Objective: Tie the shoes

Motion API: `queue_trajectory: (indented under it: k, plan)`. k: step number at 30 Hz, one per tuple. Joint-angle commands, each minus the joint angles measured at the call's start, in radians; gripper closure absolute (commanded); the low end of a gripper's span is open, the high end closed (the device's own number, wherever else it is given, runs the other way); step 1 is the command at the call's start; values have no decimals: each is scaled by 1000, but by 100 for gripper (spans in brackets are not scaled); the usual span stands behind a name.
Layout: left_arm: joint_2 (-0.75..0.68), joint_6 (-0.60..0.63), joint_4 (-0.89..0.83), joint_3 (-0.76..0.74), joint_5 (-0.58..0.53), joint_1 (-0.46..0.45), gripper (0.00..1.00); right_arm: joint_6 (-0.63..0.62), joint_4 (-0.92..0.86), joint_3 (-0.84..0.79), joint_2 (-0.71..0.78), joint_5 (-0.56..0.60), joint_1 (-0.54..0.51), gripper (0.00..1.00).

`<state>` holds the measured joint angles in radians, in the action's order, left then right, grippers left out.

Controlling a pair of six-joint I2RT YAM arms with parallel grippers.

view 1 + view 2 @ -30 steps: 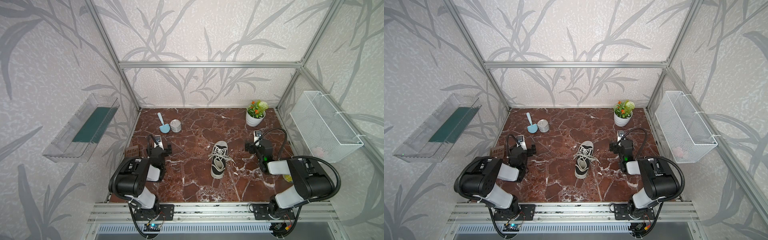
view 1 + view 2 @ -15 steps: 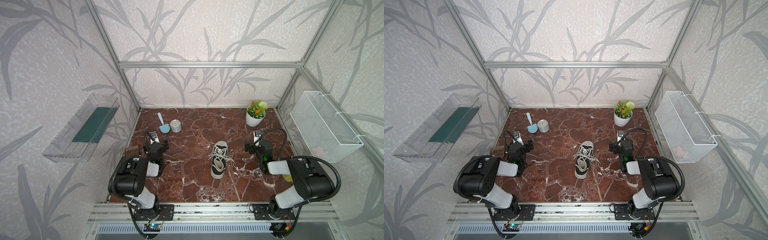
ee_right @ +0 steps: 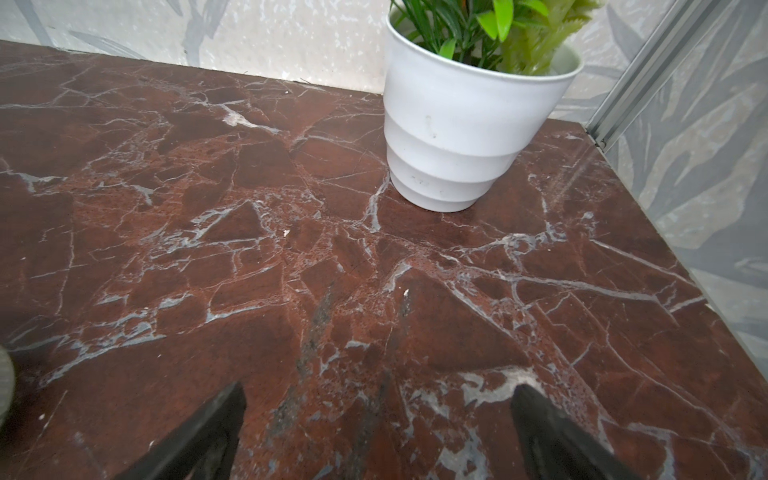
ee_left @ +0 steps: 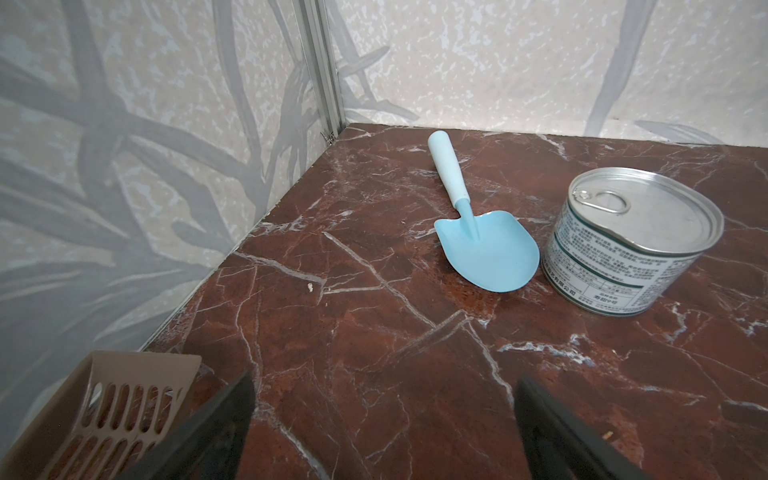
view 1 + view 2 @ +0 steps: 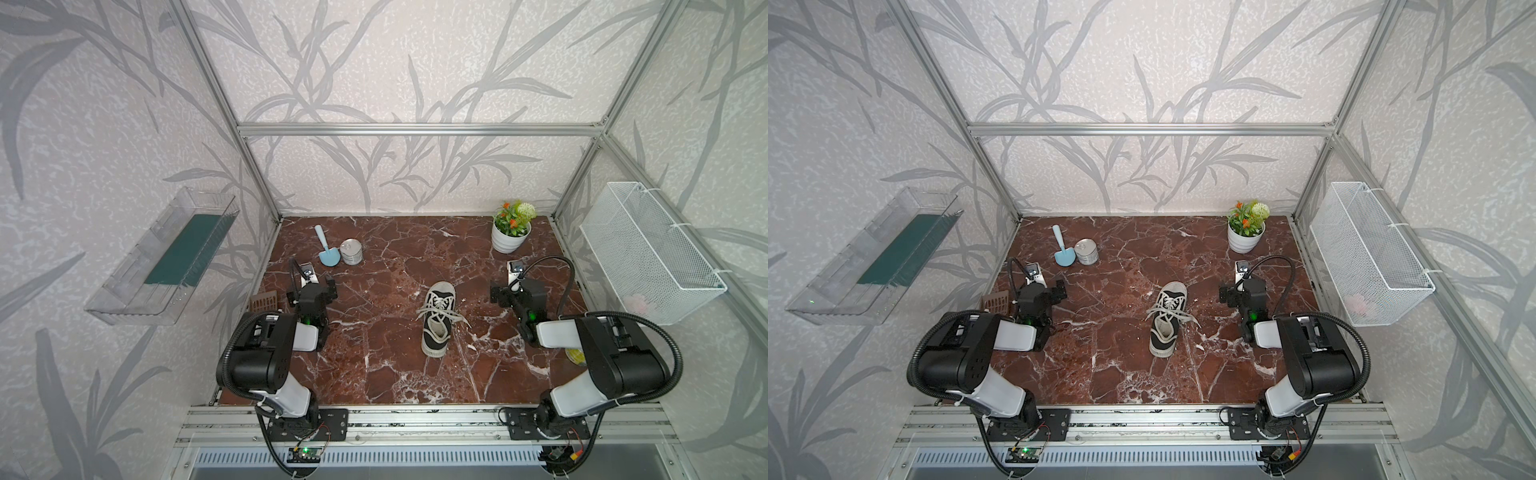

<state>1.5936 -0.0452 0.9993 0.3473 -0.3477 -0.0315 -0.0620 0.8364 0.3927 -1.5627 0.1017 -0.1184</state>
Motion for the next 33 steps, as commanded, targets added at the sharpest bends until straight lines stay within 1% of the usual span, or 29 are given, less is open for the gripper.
queue_trajectory:
  k: [1, 4, 5, 6, 7, 8, 9, 10, 11, 12, 13, 14, 15, 16, 17, 18, 19, 20, 22, 23, 26, 28, 30, 32, 33]
  plan:
    - [-14, -10, -6, 18, -18, 4, 1, -10, 2, 15, 20, -17, 3, 1]
    - [-14, -14, -2, 14, -19, 5, 1, -10, 3, 15, 21, -17, 3, 1]
    - [-16, -22, 22, -4, -33, 6, 1, -10, 3, 16, 20, -17, 3, 1]
    - [-25, -45, 112, -60, -51, 15, 1, -11, 3, 15, 20, -17, 3, 1]
    - [-29, -91, 239, -142, 4, 61, 1, -11, 3, 16, 21, -17, 3, 1]
    - [-14, -117, 336, -188, 95, 102, 1, -10, 3, 15, 21, -17, 3, 1]
    - [23, -61, 376, -166, 182, 104, 1, -11, 3, 15, 21, -17, 3, 1]
    - [21, -5, 336, -130, 299, 98, 1, -10, 3, 15, 21, -17, 3, 1]
    - [-35, 13, 208, -111, 363, 99, 1, -10, 3, 15, 21, -17, 3, 1]
    - [-91, -31, 74, -88, 275, 99, 1, -9, 2, 16, 21, -16, 3, 1]
    - [-94, -60, 10, -63, 203, 98, 1, -10, 3, 15, 21, -16, 3, 1]
    - [-51, -17, 21, -35, 273, 94, 1, -9, 3, 16, 20, -16, 3, 1]
    - [-12, 41, 50, -7, 407, 92, 1, -9, 3, 15, 21, -17, 3, 1]
    - [-49, 55, -41, 5, 445, 94, 1, -10, 3, 15, 21, -17, 3, 1]
    - [-79, 37, -103, 11, 410, 93, 1, -11, 1, 15, 21, -16, 3, 1]
    - [-65, 26, -86, 6, 380, 92, 1, -9, 3, 15, 21, -16, 3, 1]
    - [-27, 23, -6, -2, 358, 91, 1, -10, 2, 15, 21, -16, 3, 1]
    - [-17, 18, 27, -1, 344, 90, 1, -11, 3, 15, 21, -16, 3, 1]
    - [-58, -4, -114, 33, 305, 91, 1, -10, 2, 16, 21, -16, 4, 1]
    - [-54, -3, -144, 50, 297, 92, 1, -9, 3, 16, 20, -16, 3, 1]
    - [-21, 10, -38, 23, 302, 89, 1, -10, 2, 16, 21, -16, 3, 1]
    - [-39, 9, -110, 45, 311, 89, 1, -10, 2, 15, 21, -16, 3, 1]
    - [-23, 14, -55, 33, 304, 87, 1, -9, 3, 15, 21, -16, 3, 1]
    - [-33, 11, -91, 40, 309, 87, 1, -10, 3, 15, 21, -16, 3, 1]
    - [-29, 20, -70, 34, 325, 87, 1, -9, 3, 15, 21, -16, 3, 1]
